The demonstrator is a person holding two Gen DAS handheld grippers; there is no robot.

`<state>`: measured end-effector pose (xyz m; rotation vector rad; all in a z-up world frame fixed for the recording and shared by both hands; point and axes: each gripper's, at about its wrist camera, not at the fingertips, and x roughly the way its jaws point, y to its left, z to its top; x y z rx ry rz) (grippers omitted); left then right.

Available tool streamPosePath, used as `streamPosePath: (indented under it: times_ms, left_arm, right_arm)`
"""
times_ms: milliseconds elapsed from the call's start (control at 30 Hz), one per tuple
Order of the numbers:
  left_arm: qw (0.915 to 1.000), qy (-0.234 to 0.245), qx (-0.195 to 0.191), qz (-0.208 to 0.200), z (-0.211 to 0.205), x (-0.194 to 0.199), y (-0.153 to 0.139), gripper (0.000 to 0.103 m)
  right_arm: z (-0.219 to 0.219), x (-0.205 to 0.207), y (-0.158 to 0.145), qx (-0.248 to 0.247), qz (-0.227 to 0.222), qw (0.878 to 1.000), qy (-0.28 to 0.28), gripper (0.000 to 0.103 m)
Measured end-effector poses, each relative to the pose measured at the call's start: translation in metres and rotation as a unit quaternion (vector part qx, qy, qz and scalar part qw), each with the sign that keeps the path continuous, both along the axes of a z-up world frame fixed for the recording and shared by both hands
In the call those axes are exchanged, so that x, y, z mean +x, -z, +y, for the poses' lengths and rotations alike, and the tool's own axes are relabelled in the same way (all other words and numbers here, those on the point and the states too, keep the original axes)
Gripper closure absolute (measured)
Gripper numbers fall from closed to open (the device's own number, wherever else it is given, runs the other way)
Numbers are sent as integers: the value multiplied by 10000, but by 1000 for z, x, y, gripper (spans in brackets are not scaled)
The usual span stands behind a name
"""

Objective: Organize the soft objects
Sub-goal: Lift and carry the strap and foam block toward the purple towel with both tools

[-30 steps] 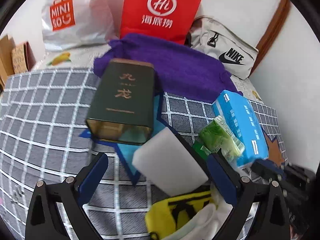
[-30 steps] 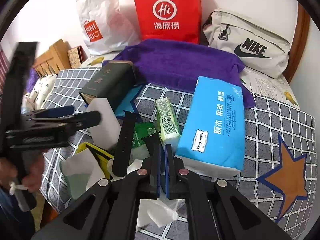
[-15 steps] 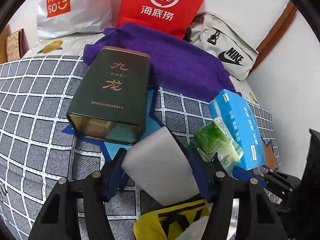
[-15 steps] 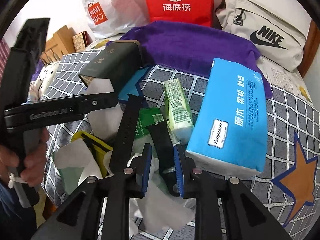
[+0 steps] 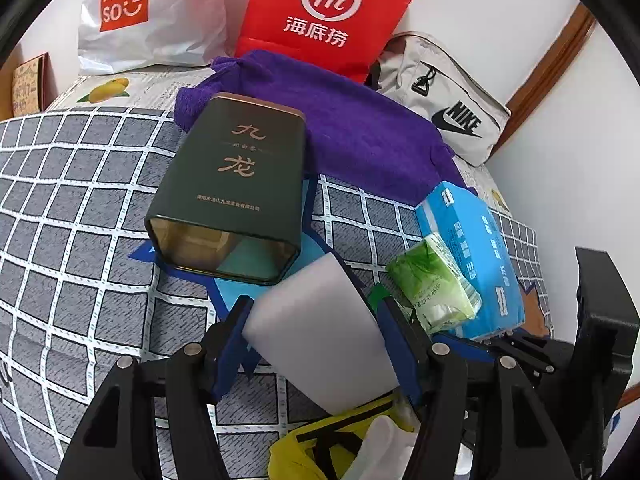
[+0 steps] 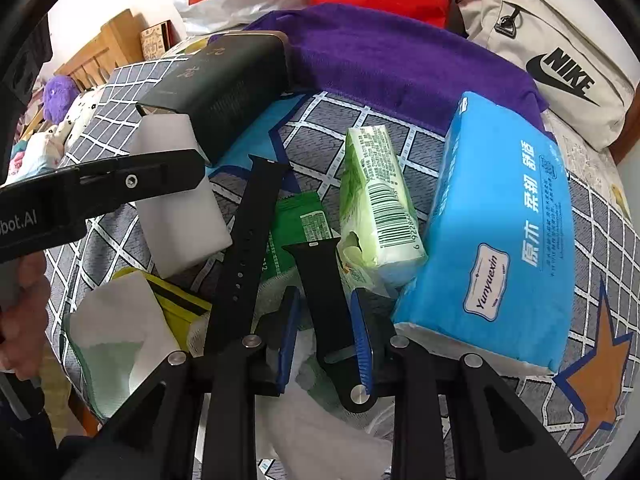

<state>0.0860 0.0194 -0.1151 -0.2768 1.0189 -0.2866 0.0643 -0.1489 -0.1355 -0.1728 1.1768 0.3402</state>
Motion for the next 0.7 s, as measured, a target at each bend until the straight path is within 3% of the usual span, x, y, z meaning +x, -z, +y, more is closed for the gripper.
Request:
streamPosePath:
  times_ms: [233,367,700]
  left_arm:
    - [9997,-198,-149,21,3,1,7,42]
    - [9995,-211,-219,6,3,2,10,42]
    - [9993,-205,-288,106,3,8,14,41]
  right_arm:
    - [-12,-3,4,423,-112,9988,203,74]
    - [-17,2,6,633,63,9977,232,73]
    - [-17,0,7,630,-93,9979,141,74]
